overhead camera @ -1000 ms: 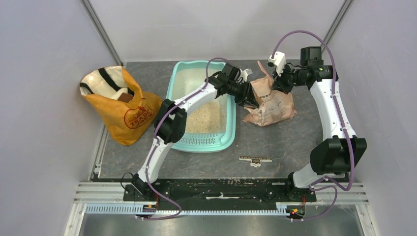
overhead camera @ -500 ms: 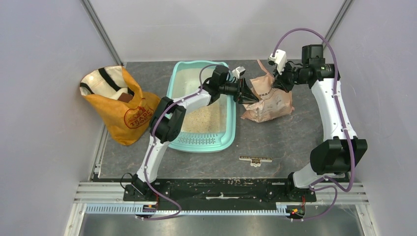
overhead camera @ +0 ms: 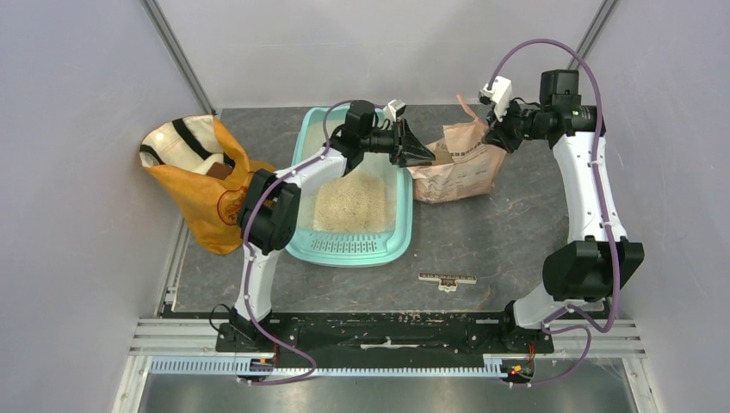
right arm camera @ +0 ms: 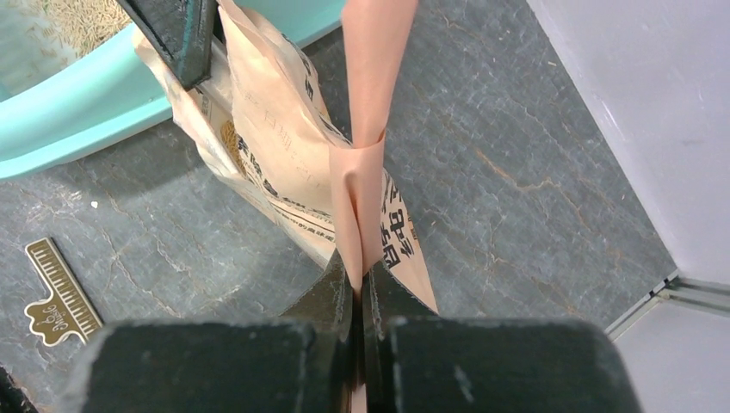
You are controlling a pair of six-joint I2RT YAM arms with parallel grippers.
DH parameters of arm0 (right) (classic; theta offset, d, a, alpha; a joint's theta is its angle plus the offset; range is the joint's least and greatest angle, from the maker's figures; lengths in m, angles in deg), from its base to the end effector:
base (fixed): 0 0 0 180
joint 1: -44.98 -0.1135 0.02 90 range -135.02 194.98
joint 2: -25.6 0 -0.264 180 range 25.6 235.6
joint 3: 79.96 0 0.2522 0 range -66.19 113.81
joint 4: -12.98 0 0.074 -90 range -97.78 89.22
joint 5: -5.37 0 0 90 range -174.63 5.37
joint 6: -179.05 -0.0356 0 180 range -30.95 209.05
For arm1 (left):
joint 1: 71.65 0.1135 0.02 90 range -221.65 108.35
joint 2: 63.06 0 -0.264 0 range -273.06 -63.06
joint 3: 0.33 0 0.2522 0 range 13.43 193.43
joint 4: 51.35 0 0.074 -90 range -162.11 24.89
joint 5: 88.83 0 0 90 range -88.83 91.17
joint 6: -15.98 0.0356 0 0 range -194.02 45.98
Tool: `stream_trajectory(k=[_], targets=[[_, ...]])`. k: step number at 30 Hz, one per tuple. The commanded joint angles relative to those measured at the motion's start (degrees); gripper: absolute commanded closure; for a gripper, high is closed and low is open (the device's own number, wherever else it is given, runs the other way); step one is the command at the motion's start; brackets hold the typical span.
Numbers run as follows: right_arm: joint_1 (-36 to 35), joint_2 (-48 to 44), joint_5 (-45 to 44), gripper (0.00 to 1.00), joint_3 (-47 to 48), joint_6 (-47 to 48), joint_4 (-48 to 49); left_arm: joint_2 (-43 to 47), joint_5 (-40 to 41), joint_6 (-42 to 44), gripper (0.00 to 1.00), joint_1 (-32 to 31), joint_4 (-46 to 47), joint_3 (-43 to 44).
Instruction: Fill the litter box with clean litter
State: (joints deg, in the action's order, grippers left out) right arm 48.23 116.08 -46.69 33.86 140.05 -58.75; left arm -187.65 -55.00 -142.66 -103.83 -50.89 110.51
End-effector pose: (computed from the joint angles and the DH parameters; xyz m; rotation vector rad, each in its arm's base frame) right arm 0.3223 0.0036 0.4011 -1.1522 1.8939 0.2917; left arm 0.4126 -0.2946 0.2493 0.1843 2.2597 -1.9840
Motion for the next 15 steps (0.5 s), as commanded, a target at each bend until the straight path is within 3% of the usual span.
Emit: stream_trajectory(k=[1, 15], targets=[[0.1, -0.7, 6.8, 1.0, 5.7, -0.4, 5.7, 5.6, -2.2, 0.6, 0.98, 0.7, 0.1, -1.8], [0.1, -0.7, 7.2, 1.0, 5.6, 0.3, 5.8, 12.1, -2.2, 2.7, 0.98, 4.7, -1.7, -10.7]])
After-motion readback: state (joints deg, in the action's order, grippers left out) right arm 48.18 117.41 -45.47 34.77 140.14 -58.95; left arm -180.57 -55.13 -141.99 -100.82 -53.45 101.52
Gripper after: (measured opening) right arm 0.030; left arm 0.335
